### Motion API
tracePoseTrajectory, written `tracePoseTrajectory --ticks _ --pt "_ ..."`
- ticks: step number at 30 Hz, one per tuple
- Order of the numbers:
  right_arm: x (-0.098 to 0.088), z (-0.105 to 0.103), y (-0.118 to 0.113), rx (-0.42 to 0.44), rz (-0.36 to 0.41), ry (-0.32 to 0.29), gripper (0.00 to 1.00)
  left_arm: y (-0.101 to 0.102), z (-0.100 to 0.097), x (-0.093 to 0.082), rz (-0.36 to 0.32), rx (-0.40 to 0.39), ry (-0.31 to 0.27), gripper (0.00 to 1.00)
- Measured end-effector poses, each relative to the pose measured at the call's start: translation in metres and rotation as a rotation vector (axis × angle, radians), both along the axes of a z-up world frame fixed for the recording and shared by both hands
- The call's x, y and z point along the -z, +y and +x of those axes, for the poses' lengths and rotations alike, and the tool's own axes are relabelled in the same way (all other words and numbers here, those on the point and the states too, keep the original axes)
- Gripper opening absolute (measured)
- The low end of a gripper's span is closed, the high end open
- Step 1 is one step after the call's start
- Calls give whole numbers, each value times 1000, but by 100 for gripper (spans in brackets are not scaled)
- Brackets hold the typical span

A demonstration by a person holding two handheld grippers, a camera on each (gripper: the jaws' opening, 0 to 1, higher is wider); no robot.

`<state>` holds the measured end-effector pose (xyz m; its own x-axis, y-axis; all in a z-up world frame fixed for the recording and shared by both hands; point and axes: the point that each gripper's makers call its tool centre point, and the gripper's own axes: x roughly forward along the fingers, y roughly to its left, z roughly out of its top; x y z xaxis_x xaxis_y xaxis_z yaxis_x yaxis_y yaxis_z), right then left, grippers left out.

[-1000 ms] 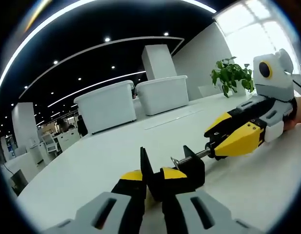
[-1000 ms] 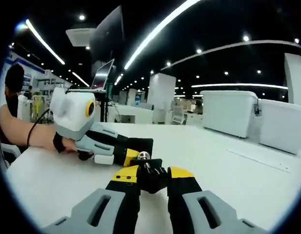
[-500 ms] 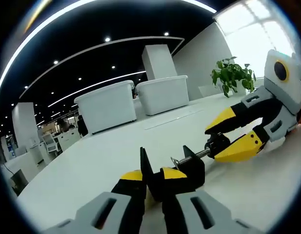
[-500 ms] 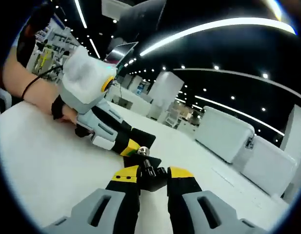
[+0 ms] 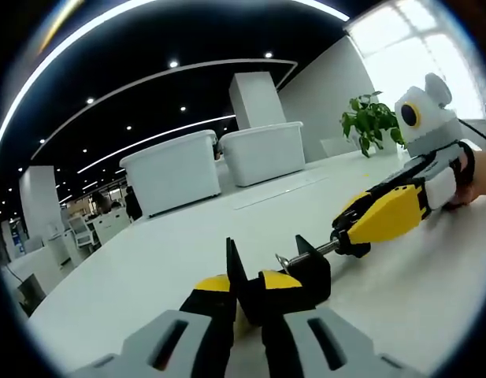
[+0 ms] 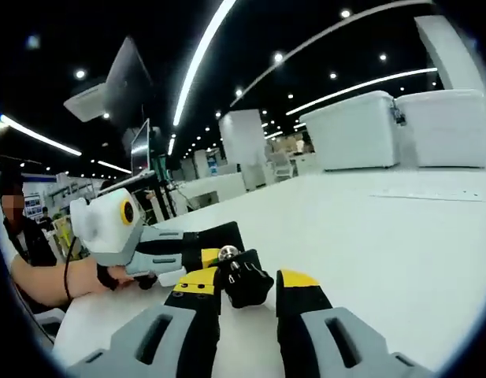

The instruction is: Clamp the fixed fixture on the desktop, loosen the retaining clip, secure it to the edge of the desk, and tighten the retaining clip.

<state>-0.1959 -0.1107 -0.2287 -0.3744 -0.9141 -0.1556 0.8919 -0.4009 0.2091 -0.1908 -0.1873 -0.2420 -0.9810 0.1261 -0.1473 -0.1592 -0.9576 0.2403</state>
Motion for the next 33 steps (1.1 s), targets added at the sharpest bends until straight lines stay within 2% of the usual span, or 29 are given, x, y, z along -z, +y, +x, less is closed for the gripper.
tracePoseTrajectory --ticks 6,10,13,15,26,30,31,33 --pt "0 10 -2 -5 17 58 24 0 0 -1 -5 2 3 12" --pt "0 18 -4 -10 67 201 23 0 0 -1 -5 2 3 12" --pt "2 22 -6 -7 142 350 23 0 0 -1 -5 2 3 12" --pt "2 23 -8 -13 188 426 22 0 0 -1 -5 1 3 12" --pt "2 18 -8 -2 208 465 23 0 0 0 5 3 0 12" --pt "3 18 -6 -1 197 416 24 1 0 0 4 3 0 12" --pt "4 19 -5 -6 197 399 26 0 0 0 4 3 0 12" --pt "3 26 -7 -29 142 334 37 1 0 0 7 2 -1 12"
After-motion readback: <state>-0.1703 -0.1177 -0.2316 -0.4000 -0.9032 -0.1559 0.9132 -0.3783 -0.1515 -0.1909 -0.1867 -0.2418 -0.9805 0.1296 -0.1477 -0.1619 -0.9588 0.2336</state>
